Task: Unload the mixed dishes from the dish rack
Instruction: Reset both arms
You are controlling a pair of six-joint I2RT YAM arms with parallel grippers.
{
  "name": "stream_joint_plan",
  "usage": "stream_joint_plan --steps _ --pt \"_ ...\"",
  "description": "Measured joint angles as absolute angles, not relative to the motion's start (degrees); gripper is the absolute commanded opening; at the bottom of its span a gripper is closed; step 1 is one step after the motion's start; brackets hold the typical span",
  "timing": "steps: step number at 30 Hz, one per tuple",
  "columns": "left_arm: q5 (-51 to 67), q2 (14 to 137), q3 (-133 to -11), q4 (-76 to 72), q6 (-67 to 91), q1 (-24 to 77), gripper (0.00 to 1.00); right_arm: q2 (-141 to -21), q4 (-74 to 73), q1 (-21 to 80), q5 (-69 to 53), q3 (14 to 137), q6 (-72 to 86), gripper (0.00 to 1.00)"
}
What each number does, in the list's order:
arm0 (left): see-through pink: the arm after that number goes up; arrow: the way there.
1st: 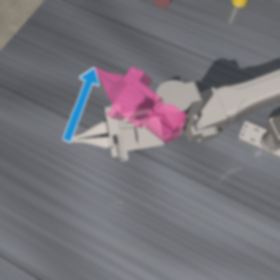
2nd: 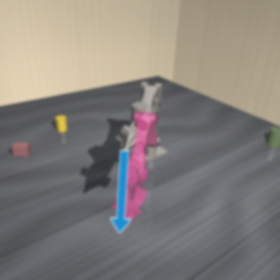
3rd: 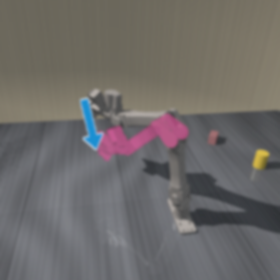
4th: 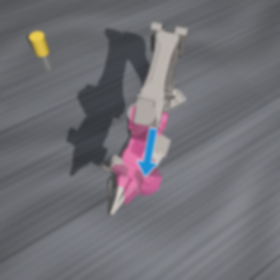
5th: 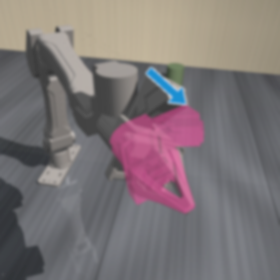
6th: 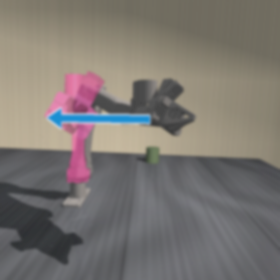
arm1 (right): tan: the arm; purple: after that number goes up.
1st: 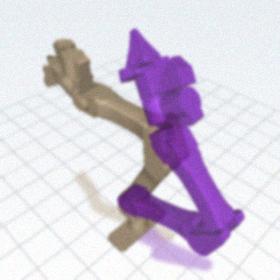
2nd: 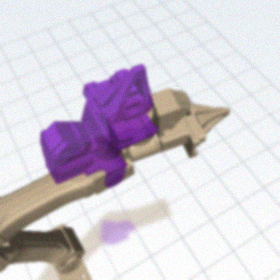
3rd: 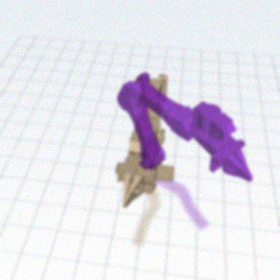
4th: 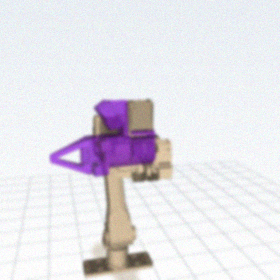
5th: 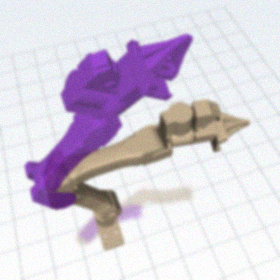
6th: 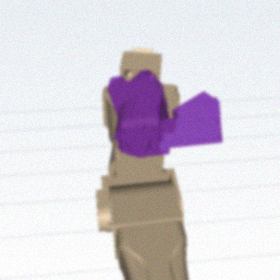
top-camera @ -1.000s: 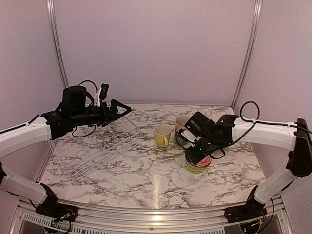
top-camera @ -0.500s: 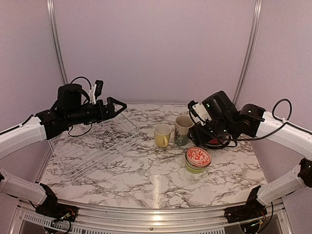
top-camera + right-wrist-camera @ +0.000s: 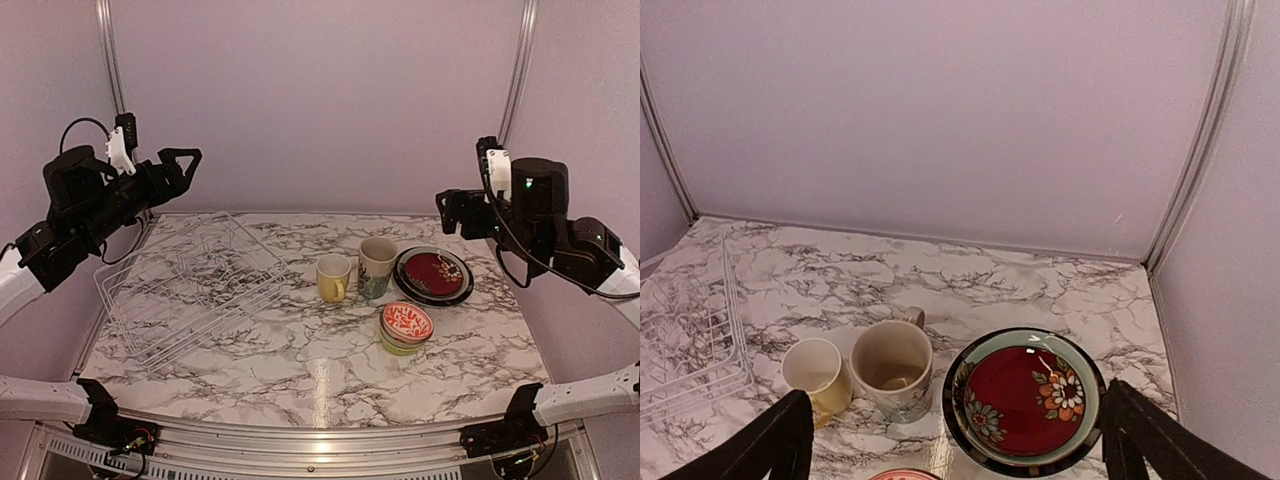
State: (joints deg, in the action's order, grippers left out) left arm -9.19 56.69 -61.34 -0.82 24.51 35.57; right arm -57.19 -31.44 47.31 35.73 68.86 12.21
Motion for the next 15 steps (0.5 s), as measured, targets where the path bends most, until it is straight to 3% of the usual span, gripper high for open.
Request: stream_joint_plan --steps 15 --pt "-22.81 46.22 -64.29 -0.89 13.17 35.57 0.99 -41.23 -18.59 47.27 40.18 67.9 8.36 0.99"
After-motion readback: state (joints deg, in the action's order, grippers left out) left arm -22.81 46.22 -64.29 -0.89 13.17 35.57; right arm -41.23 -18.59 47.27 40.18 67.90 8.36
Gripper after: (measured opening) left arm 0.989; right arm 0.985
